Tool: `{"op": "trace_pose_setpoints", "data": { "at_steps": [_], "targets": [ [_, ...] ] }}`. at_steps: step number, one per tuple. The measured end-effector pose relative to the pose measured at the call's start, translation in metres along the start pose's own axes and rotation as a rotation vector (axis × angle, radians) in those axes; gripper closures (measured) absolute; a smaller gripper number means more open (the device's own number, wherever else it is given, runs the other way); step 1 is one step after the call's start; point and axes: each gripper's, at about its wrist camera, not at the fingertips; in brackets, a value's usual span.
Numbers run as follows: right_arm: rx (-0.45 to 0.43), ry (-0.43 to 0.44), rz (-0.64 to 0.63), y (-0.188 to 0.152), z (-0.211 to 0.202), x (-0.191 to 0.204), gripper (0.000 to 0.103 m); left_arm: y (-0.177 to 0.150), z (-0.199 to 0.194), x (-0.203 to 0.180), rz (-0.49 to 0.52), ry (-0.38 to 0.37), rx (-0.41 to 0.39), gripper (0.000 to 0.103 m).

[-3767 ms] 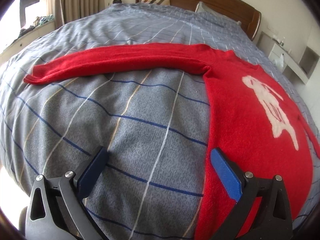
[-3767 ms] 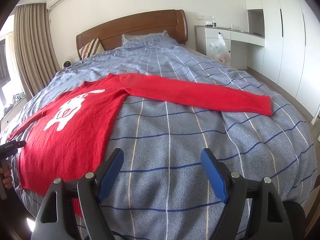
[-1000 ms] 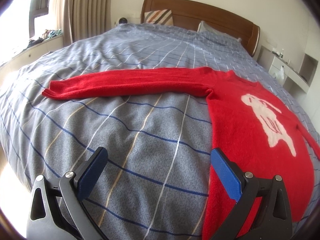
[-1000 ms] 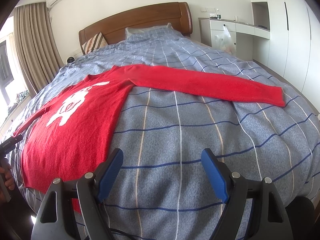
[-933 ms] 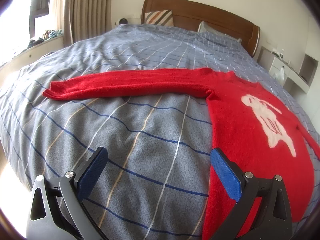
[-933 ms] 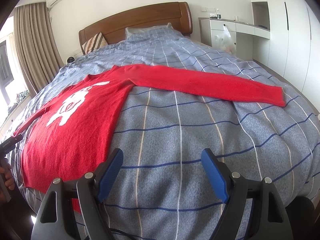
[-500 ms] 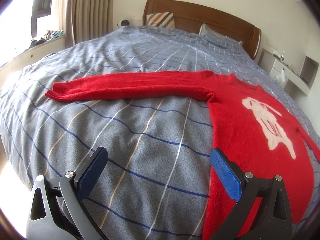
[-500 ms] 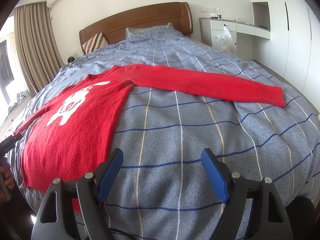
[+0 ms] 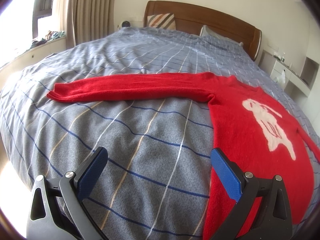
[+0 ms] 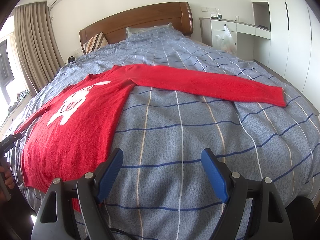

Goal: Fold small clothes

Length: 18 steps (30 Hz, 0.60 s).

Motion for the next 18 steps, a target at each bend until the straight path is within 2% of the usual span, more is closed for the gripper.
{"op": "trace_pose_setpoints", "data": {
  "at_steps": [18],
  "targets": [
    [0.000, 0.000, 0.001, 0.0002, -0.0003, -0.0003, 0.023, 0.0012, -0.0023, 0.0015, -0.004, 0.006, -0.008, 0.000]
  ]
}}
Point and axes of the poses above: each gripper's, at about its wrist camera, not at the fingertips, and z roughly the way its jaws point, x to its left, y to its top
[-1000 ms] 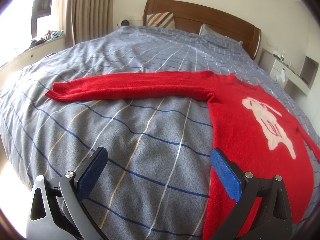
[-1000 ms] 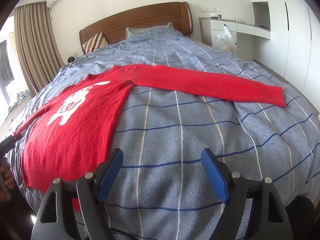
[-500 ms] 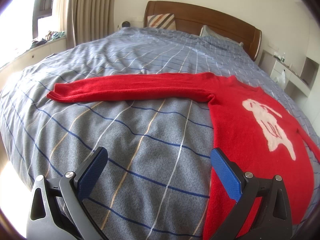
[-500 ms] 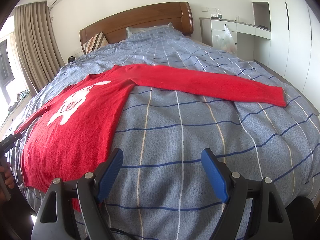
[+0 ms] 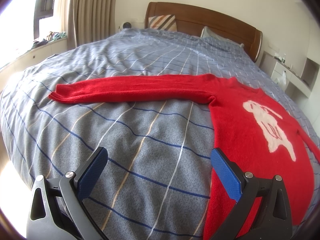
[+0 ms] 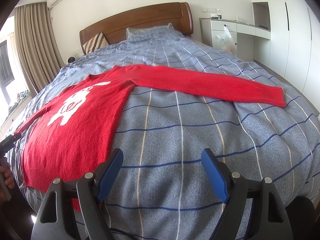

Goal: Fold small clothes

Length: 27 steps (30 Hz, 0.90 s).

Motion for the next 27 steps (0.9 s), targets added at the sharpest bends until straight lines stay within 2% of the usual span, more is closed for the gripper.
{"op": "trace_pose_setpoints", "data": {
  "at_steps": [27],
  "targets": [
    [0.007, 0.005, -0.004, -0.0018, 0.0015, 0.0043, 0.023, 0.0019, -0.0013, 0.0042, -0.011, 0.012, -0.009, 0.000]
  ]
}}
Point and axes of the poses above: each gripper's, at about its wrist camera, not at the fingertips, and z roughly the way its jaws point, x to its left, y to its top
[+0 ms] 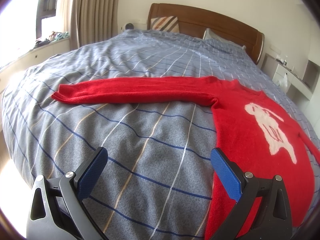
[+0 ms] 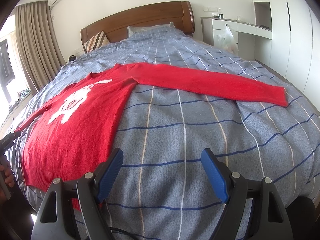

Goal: Fold small clothes

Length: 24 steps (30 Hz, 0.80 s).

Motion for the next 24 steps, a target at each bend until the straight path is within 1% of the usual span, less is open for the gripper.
{"op": "trace_pose_setpoints", "data": {
  "at_steps": [24],
  "targets": [
    [-0.001, 0.004, 0.003, 0.0005, -0.0005, -0.0008, 0.023, 0.0001, 0.0002, 0.0008, 0.001, 0.007, -0.002, 0.000]
  ]
}}
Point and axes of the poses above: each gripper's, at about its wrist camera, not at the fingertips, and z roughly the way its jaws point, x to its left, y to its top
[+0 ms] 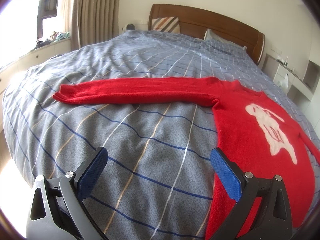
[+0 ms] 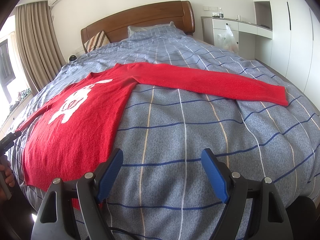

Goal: Fold small clothes

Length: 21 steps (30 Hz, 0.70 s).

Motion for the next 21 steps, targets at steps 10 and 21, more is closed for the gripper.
{"op": "trace_pose_setpoints", "data": {
  "at_steps": [10, 21],
  "targets": [
    [-0.041, 0.078, 0.283, 0.020, -0.018, -0.066, 0.023, 0.003, 0.003, 0.007, -0.034, -0.007, -0.004, 0.000],
    [-0.043, 0.240, 1.013, 0.041, 0.039, -0.221, 0.032, 0.004, 0.006, 0.014, -0.089, -0.025, 0.002, 0.000]
  ]
}}
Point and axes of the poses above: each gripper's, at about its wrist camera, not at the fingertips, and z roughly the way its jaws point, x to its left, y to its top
